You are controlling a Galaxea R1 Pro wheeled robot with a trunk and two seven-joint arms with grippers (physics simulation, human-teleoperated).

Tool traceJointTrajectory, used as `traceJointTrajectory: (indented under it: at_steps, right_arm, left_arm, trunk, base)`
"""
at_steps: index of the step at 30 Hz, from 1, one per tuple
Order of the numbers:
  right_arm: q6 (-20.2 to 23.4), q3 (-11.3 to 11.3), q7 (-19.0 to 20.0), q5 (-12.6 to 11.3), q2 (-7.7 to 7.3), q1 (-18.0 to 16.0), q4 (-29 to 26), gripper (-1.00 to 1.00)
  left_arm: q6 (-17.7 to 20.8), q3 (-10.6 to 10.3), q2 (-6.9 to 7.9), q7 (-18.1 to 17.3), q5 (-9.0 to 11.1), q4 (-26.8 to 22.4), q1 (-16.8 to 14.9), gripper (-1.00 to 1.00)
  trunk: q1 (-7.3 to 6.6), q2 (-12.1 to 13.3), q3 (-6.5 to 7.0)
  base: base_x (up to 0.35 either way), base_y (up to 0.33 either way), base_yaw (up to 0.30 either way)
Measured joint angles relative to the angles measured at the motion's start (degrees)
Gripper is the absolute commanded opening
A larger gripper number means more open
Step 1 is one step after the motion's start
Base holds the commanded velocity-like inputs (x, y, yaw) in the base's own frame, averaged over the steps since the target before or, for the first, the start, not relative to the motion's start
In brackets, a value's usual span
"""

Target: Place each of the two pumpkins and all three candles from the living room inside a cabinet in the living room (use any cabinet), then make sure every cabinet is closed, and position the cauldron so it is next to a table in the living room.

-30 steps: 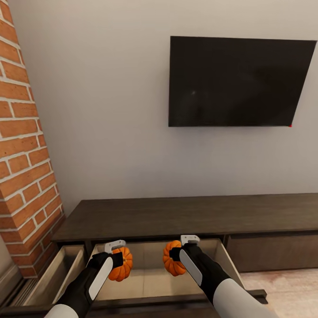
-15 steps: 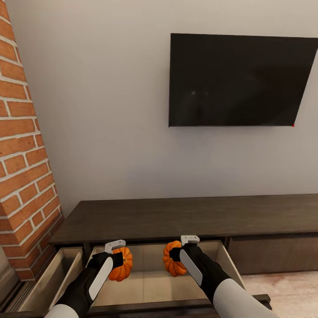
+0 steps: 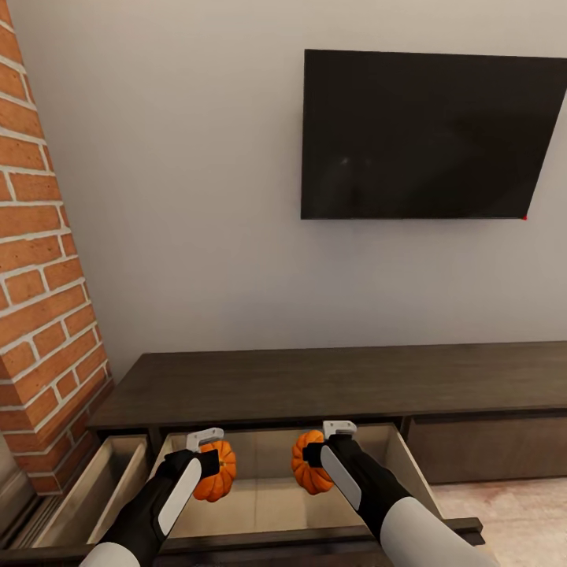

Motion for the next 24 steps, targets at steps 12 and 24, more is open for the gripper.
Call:
traceJointTrajectory:
  at_steps: [12,24]
  right_arm:
    - [0.04,0.0,0.07,-0.03,0.0,0.0,0.01,-1.0]
    - [0.03,0.0,0.06,-0.03,0.0,0.01,0.01,-1.0]
  left_arm:
    - [-1.82,0.05,-0.05,-0.06,0.05,-0.01,0.01,-1.0]
    - [-1.99,0.09,-0.08,-0.06,0.34,0.02,0.01,-1.0]
  trunk:
    - [0.24,-0.11,-1.99]
    - [0.55,-0.28,-4.65]
  base:
    - [0.0,0.0,0.0]
    - [0.0,0.0,0.0]
